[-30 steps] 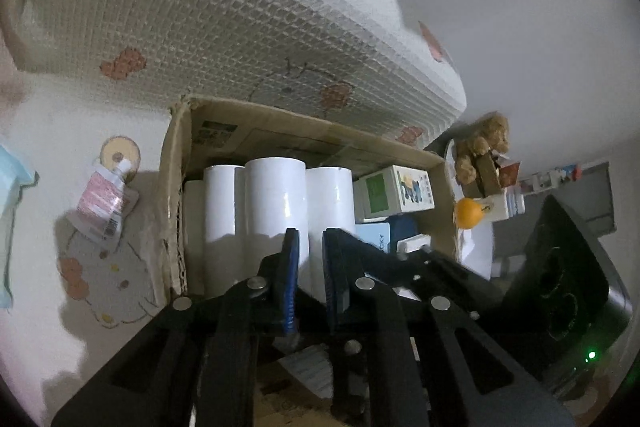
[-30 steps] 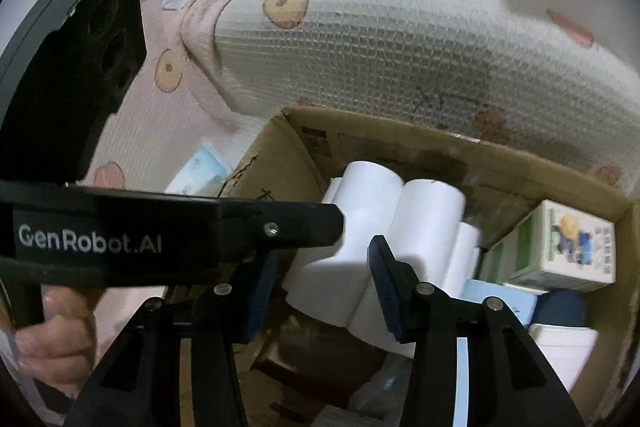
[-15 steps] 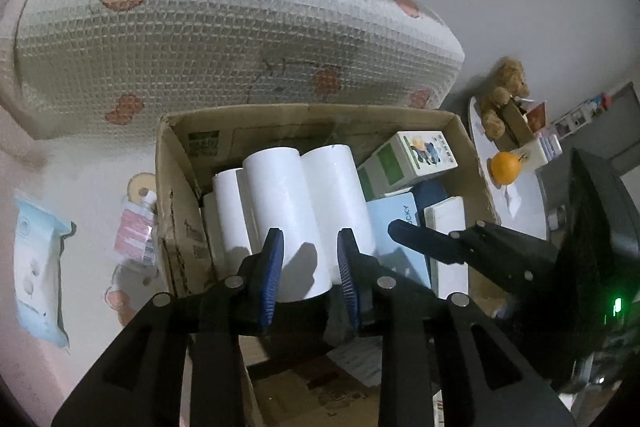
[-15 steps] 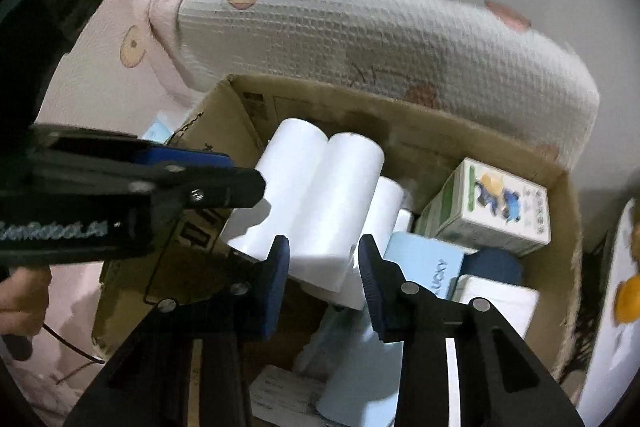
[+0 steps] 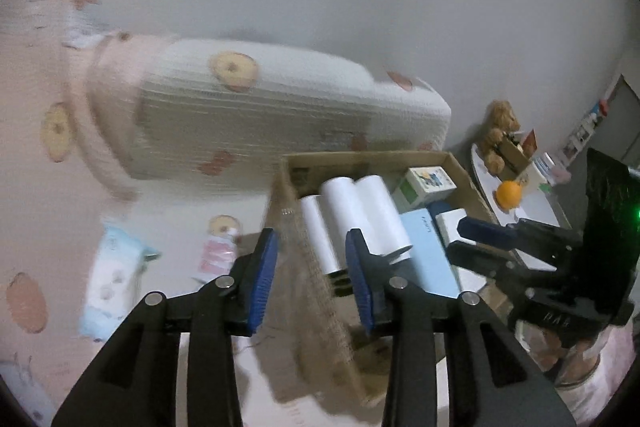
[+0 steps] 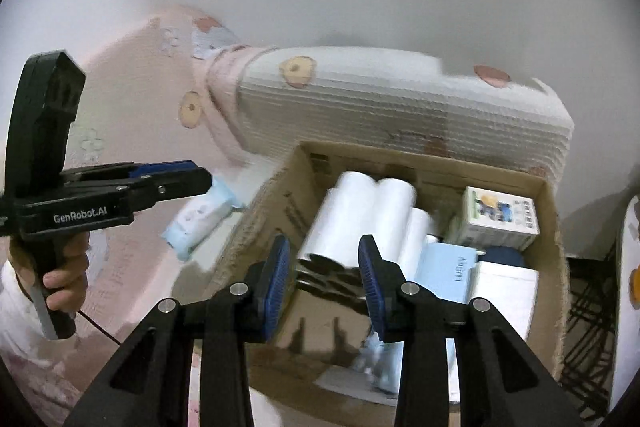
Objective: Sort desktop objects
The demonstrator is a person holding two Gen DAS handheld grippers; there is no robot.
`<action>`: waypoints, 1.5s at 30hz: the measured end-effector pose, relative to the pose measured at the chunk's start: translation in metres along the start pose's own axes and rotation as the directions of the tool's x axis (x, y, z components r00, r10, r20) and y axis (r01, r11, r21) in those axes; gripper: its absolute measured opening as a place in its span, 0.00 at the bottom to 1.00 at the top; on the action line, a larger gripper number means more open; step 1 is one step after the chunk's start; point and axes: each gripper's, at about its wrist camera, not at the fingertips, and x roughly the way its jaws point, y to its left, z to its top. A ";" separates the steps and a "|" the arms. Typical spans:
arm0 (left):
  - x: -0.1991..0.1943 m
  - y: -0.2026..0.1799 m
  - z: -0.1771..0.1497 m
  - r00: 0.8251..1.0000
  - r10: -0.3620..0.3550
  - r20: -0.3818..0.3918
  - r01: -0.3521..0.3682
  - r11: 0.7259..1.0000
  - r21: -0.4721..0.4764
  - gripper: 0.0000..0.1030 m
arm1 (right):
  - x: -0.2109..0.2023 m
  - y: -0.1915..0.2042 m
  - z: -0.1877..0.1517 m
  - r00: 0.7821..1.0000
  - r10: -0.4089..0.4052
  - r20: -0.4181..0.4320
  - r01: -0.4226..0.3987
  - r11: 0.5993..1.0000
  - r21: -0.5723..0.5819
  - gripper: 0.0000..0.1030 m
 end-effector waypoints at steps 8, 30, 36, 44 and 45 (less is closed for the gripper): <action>-0.034 0.063 -0.045 0.985 0.171 0.034 -0.169 0.984 -0.057 0.43 | 0.013 0.063 0.021 0.994 0.111 0.011 -0.110 0.991 -0.077 0.32; 0.017 0.190 -0.133 0.947 0.277 -0.162 -0.313 0.907 -0.281 0.43 | 0.127 0.176 -0.001 0.947 0.320 -0.041 -0.321 0.947 -0.025 0.32; 0.033 0.204 -0.155 0.949 0.271 -0.158 -0.312 0.874 -0.373 0.43 | 0.187 0.184 -0.019 0.937 0.332 -0.106 -0.335 0.942 -0.005 0.32; 0.047 0.240 -0.181 0.974 0.185 -0.132 -0.226 0.742 -0.631 0.43 | 0.241 0.175 -0.037 0.922 0.336 -0.191 -0.330 0.942 0.063 0.32; 0.046 0.241 -0.182 0.976 0.189 -0.112 -0.216 0.730 -0.648 0.43 | 0.246 0.171 -0.039 0.921 0.337 -0.194 -0.328 0.941 0.077 0.32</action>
